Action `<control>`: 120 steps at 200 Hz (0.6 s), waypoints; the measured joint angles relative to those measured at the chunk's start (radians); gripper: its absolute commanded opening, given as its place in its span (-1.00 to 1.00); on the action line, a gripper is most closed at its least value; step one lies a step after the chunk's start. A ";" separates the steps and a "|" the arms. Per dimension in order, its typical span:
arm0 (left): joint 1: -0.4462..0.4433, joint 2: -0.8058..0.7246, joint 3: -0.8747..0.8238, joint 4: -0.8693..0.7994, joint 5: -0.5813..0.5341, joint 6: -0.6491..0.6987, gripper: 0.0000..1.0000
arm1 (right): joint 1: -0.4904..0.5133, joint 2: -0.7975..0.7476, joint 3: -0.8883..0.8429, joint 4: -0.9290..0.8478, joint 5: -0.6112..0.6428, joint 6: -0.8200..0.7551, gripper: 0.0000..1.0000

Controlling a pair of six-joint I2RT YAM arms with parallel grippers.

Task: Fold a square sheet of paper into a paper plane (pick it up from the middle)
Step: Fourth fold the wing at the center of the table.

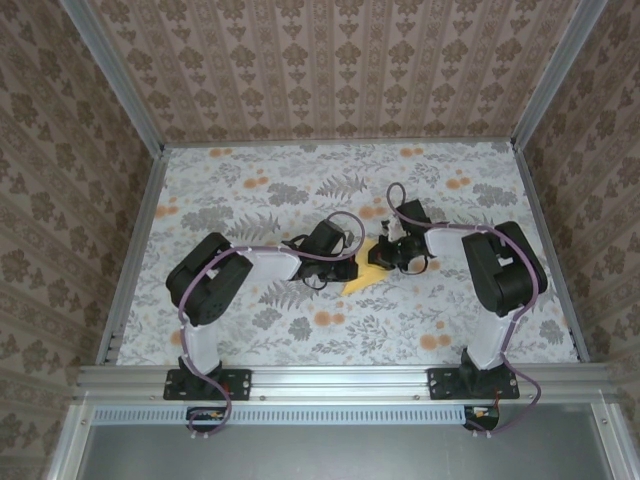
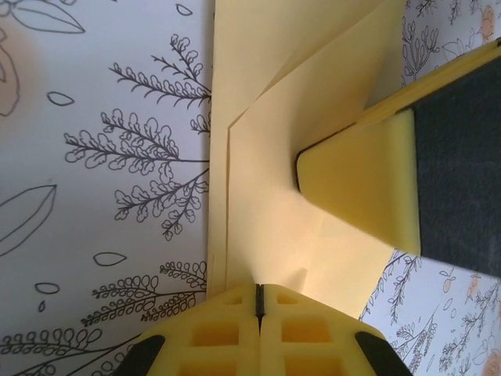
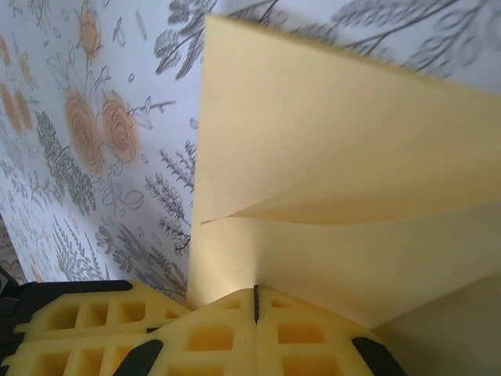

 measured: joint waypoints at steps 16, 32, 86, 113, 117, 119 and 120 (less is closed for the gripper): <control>0.000 0.000 0.000 -0.002 0.000 0.000 -1.00 | -0.027 0.006 0.011 -0.007 0.004 0.003 -1.00; 0.000 0.000 0.000 -0.003 0.000 0.000 -1.00 | -0.058 0.018 0.022 -0.012 0.004 0.016 -1.00; 0.000 0.000 0.000 -0.002 0.000 0.000 -1.00 | -0.124 0.035 0.064 -0.021 0.035 0.045 -1.00; 0.000 0.000 0.000 -0.002 0.000 0.000 -1.00 | -0.167 0.042 0.107 -0.029 0.097 0.045 -1.00; 0.000 0.000 0.000 -0.002 0.000 0.000 -1.00 | -0.173 0.042 0.113 -0.037 0.105 0.045 -1.00; 0.000 0.000 0.000 -0.002 0.000 0.000 -1.00 | -0.175 0.042 0.117 -0.039 0.109 0.044 -1.00; 0.000 0.000 0.000 -0.002 0.000 0.000 -1.00 | -0.177 0.042 0.118 -0.040 0.110 0.044 -1.00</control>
